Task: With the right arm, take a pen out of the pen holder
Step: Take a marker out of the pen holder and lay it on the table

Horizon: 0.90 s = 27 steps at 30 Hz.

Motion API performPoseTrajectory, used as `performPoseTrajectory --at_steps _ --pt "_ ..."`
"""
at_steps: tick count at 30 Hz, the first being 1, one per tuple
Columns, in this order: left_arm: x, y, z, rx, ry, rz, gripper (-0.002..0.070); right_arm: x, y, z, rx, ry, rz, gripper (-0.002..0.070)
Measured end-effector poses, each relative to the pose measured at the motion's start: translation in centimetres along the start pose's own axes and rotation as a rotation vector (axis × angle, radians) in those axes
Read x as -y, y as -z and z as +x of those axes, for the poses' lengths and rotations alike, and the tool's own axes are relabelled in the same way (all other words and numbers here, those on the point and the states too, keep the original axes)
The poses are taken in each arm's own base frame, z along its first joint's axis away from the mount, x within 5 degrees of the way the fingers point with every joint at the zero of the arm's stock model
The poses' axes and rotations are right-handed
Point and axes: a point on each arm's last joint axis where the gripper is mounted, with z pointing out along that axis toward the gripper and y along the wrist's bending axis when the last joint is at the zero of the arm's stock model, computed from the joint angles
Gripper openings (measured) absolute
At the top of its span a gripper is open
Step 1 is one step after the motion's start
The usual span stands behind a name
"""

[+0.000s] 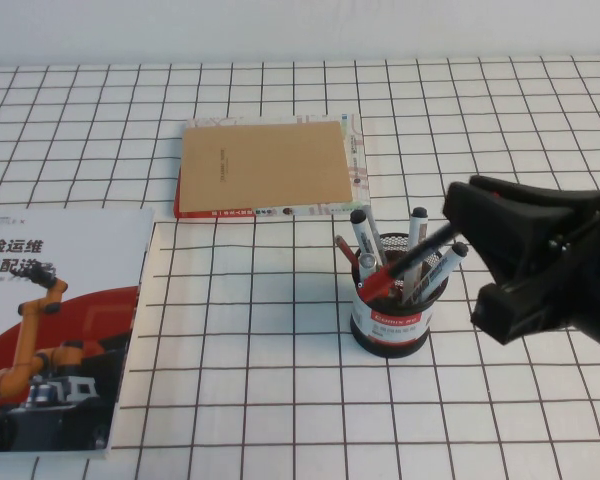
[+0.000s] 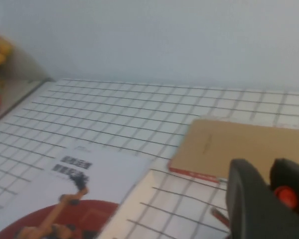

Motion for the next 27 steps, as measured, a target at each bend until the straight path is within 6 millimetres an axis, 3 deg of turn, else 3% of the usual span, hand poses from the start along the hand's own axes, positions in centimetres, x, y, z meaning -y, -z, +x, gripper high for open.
performPoseTrajectory --at_steps 6,10,14,21,27 --pt "0.0 0.0 0.0 0.000 0.000 0.000 -0.0004 -2.7 -1.3 -1.5 -0.060 -0.017 -0.178 0.0053" --pt "0.0 0.0 0.0 0.000 0.000 0.000 -0.0004 -4.4 -3.3 -0.5 -0.204 -0.053 -0.291 0.0053" --pt "0.0 0.0 0.0 0.000 0.000 0.000 -0.0004 -4.7 -5.4 0.9 -0.426 -0.114 -0.343 0.0053" --pt "0.0 0.0 0.0 0.000 0.000 0.000 -0.0004 -3.8 -9.2 2.8 -0.831 -0.141 -0.228 0.0053" --pt "0.0 0.0 0.0 0.000 0.000 0.000 -0.0004 -3.7 -13.5 1.7 -0.903 -0.124 -0.066 0.0053"
